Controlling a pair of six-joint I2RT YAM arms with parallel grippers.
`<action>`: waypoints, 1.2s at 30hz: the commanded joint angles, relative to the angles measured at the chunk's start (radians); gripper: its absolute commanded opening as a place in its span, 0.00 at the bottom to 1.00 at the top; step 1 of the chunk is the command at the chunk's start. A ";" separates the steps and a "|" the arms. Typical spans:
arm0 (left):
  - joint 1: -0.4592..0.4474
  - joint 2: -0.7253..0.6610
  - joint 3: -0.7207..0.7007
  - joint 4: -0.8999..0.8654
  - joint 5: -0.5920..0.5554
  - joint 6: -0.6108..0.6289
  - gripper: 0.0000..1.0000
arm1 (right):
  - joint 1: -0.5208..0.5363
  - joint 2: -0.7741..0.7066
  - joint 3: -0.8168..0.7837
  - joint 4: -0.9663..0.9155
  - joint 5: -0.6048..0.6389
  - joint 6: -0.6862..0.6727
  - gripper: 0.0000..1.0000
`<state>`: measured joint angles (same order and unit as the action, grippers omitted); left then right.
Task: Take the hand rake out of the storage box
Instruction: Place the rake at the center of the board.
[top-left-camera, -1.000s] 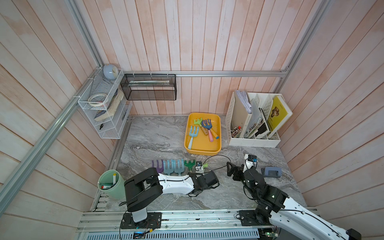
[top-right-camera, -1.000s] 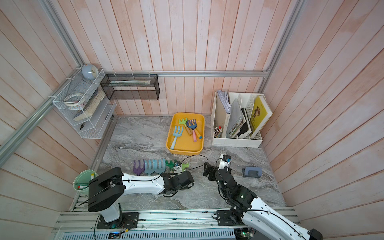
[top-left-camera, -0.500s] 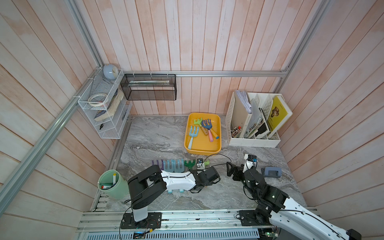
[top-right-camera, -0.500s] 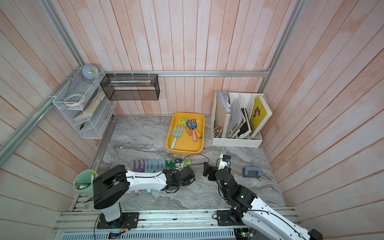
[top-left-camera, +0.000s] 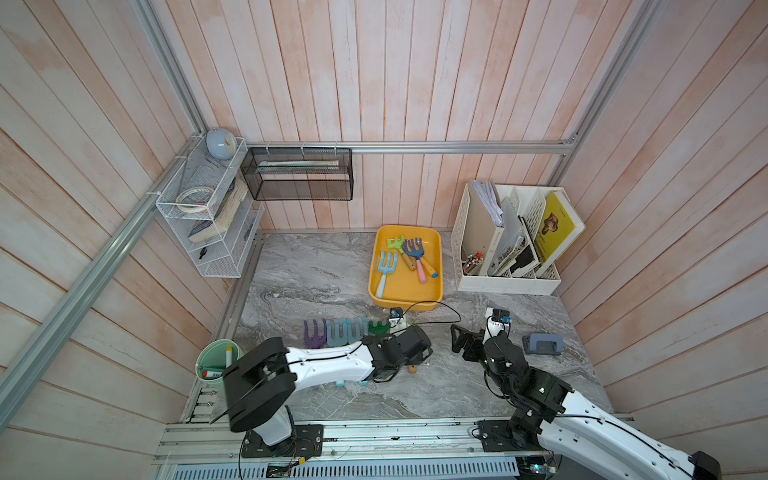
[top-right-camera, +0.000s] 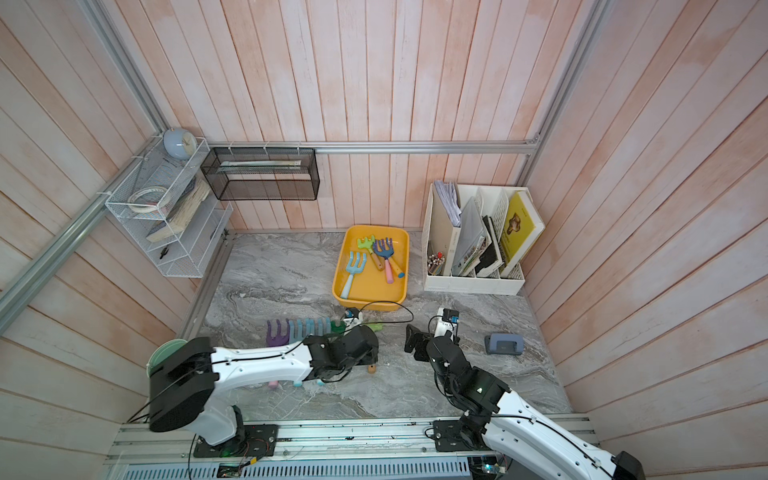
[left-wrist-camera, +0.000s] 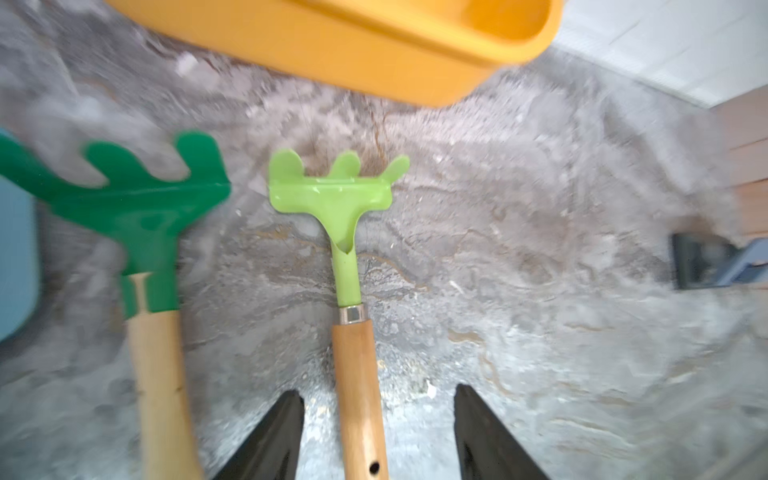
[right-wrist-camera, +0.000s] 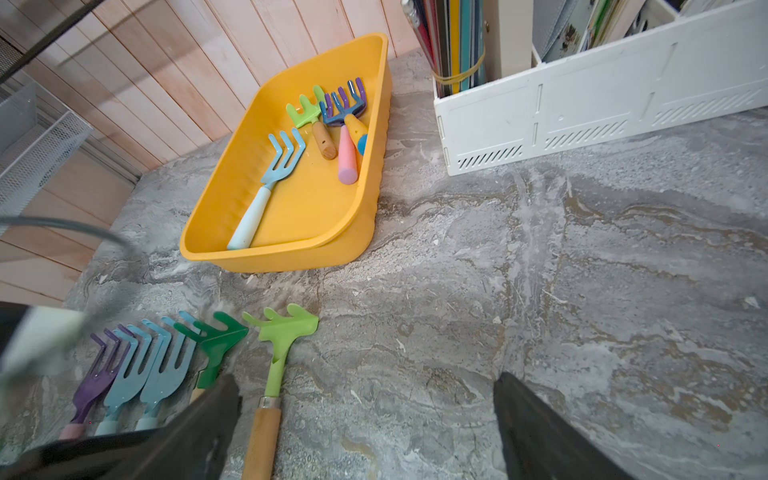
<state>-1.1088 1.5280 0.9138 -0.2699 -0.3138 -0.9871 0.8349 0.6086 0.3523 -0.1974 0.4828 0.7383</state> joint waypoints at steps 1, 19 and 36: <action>0.090 -0.201 -0.143 0.110 0.062 0.129 0.88 | 0.012 0.051 -0.035 0.113 -0.059 0.008 0.86; 0.623 -0.605 -0.420 0.109 0.426 0.389 1.00 | 0.277 0.834 0.161 0.380 -0.094 0.140 0.62; 0.641 -0.679 -0.443 0.095 0.494 0.424 1.00 | 0.290 0.965 0.258 0.291 -0.074 0.161 0.43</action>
<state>-0.4713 0.8589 0.4892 -0.1841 0.1612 -0.5819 1.1194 1.5528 0.5938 0.1295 0.3878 0.8898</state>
